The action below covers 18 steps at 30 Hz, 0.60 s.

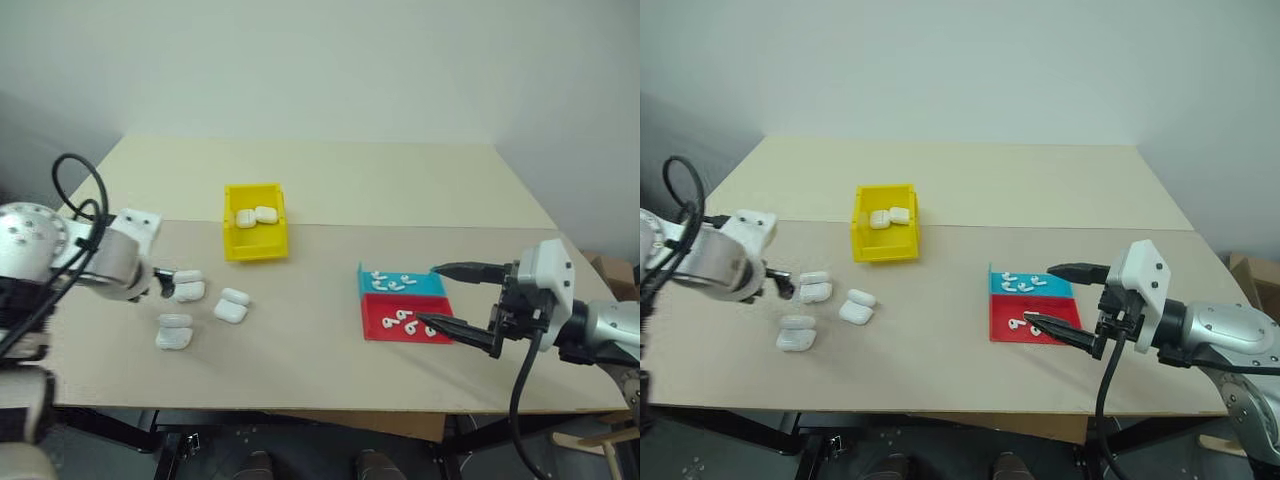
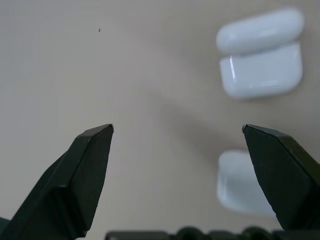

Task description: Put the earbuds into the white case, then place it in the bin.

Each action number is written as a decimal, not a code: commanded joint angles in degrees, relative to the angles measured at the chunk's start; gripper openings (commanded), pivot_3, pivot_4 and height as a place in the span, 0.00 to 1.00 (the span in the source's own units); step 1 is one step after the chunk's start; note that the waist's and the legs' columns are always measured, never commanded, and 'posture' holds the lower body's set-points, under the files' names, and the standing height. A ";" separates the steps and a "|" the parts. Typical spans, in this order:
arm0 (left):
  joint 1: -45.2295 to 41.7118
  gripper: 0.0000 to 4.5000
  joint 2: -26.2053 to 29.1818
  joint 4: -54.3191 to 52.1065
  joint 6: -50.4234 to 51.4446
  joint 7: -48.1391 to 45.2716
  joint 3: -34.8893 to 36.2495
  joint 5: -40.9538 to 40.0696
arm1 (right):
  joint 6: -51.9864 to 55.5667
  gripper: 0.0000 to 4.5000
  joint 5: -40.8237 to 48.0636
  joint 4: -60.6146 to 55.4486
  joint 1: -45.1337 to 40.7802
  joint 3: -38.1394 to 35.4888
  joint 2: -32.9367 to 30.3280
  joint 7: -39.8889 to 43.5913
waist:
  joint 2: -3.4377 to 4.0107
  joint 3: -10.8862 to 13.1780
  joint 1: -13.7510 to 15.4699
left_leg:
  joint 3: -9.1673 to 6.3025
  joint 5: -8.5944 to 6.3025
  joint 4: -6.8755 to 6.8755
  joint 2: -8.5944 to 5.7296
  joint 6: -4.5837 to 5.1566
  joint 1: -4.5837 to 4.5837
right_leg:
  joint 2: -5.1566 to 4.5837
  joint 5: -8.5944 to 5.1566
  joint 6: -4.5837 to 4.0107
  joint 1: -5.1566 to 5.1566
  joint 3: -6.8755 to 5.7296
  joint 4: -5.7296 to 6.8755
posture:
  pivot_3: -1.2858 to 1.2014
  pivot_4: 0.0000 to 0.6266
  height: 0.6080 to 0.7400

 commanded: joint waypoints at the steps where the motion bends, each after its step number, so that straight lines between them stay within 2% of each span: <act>1: -3.49 1.00 5.45 -4.19 0.46 -13.62 -7.45 -0.72 | 0.23 0.99 1.73 -1.96 0.26 -2.25 -0.59 0.24 | 0.00 0.00 0.45 | 0.00 0.01 0.00 -0.01 -0.01 -0.01 | -0.01 0.00 0.00 0.00 -0.02 -0.02 | 0.52 0.24 1.00; 5: -3.68 1.00 10.29 -8.68 -1.85 -22.65 -13.24 -0.72 | 0.53 0.99 2.20 -2.22 0.46 -2.53 -0.97 0.36 | 0.01 0.00 0.57 | 0.00 0.01 -0.01 0.01 -0.02 -0.02 | -0.02 -0.02 -0.02 0.00 -0.03 -0.04 | 0.52 0.24 1.00; 9: -1.01 1.00 12.36 -9.99 -5.97 -25.87 -14.43 -0.72 | 1.04 0.99 2.98 -2.11 0.48 -2.97 -1.84 0.67 | 0.00 0.00 0.39 | 0.00 0.02 -0.01 0.03 -0.01 -0.04 | -0.01 -0.02 -0.03 -0.02 -0.01 -0.03 | 0.52 0.24 1.00; 16: 6.68 1.00 11.27 -12.32 -11.56 -23.54 -11.80 -0.72 | 1.87 0.99 3.63 -1.29 -0.56 -2.92 -3.06 1.37 | -0.01 0.01 0.18 | 0.00 0.02 0.00 0.04 0.00 -0.02 | -0.02 -0.02 -0.02 0.02 0.00 -0.02 | 0.52 0.24 1.00; 18: 10.27 1.00 9.58 -13.27 -14.12 -20.37 -8.98 -0.72 | 1.97 0.99 3.50 -1.16 -0.75 -2.86 -3.24 1.66 | -0.01 0.00 0.20 | 0.00 0.02 0.00 0.04 0.01 -0.02 | -0.02 -0.02 -0.02 0.02 0.00 -0.03 | 0.52 0.24 1.00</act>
